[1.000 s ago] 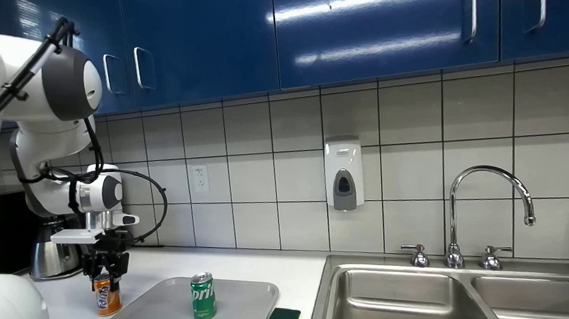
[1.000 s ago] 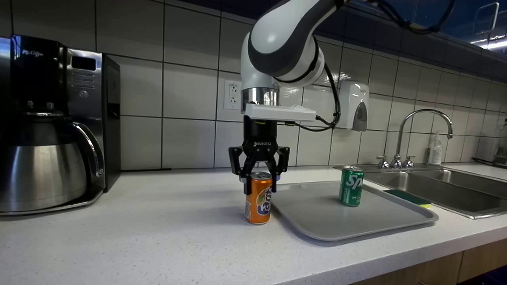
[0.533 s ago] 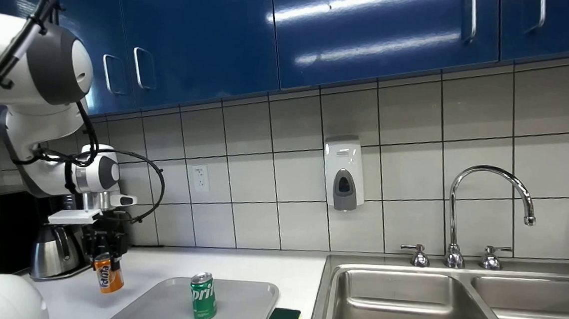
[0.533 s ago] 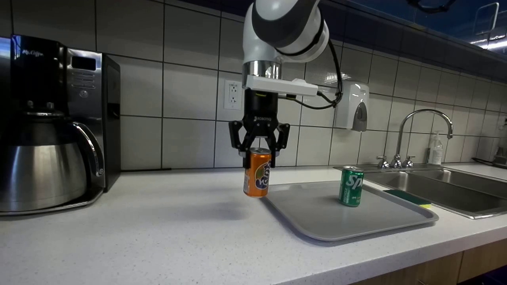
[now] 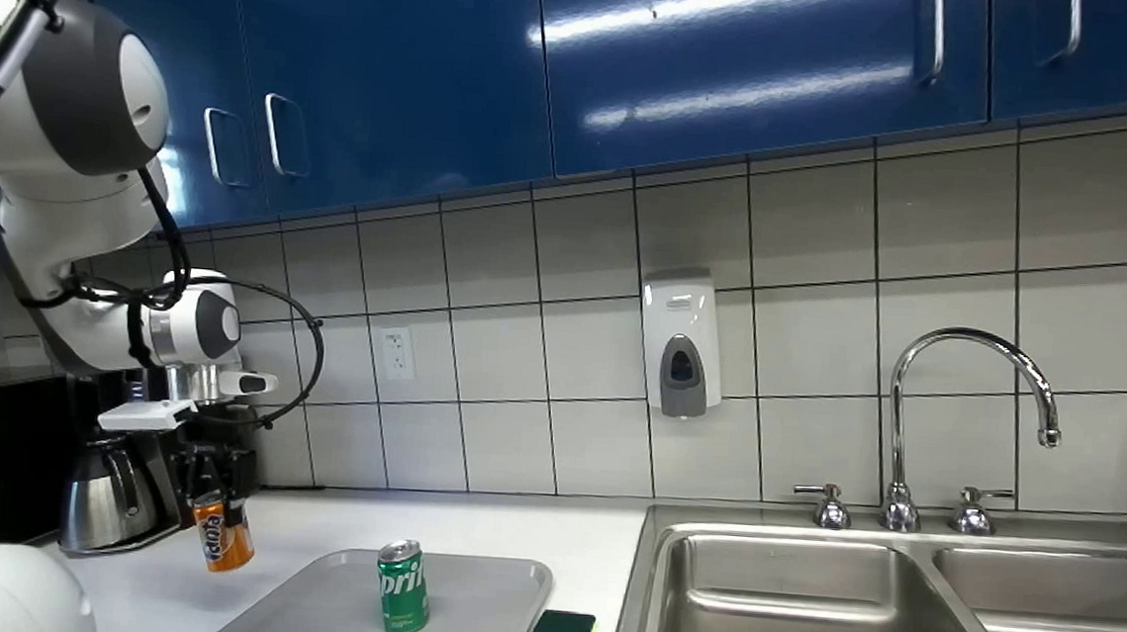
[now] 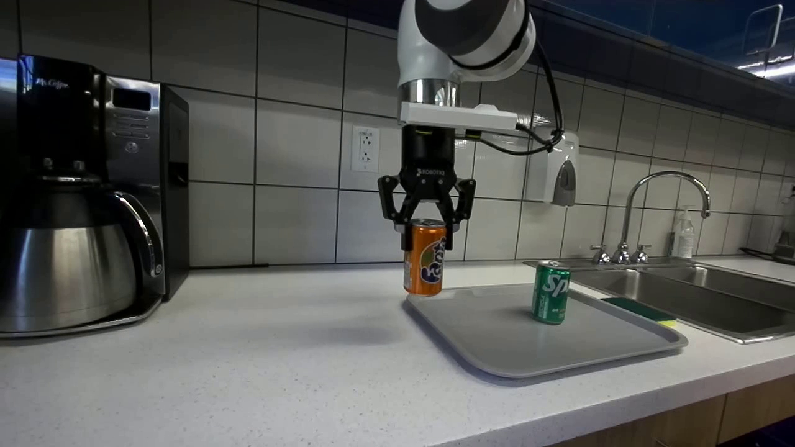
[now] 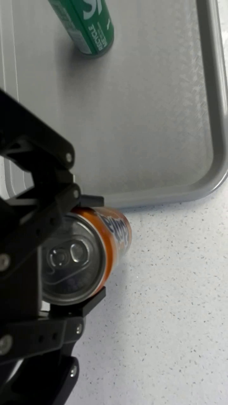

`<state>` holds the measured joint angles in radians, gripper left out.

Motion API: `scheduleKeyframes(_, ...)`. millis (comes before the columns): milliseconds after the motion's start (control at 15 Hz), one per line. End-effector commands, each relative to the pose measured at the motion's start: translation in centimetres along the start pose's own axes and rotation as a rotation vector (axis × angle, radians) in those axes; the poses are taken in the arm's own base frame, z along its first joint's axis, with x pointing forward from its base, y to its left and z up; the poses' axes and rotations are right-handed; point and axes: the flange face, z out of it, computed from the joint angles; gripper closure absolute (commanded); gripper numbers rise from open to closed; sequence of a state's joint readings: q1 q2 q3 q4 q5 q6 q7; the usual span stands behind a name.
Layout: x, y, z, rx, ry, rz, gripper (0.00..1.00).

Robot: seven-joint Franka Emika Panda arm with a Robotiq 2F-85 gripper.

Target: Put the cans on the tray.

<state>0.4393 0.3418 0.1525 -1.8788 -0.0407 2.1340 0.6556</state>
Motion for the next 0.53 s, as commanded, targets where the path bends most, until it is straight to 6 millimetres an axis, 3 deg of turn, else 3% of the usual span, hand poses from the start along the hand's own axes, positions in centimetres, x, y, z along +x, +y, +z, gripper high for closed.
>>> scheduleKeyframes(0,-1.4,3.0,-0.8,-0.02,-0.002,0.069,0.62)
scheduleKeyframes(467,-1.0,8.4,0.0,-0.03,-0.03,0.112,0.62)
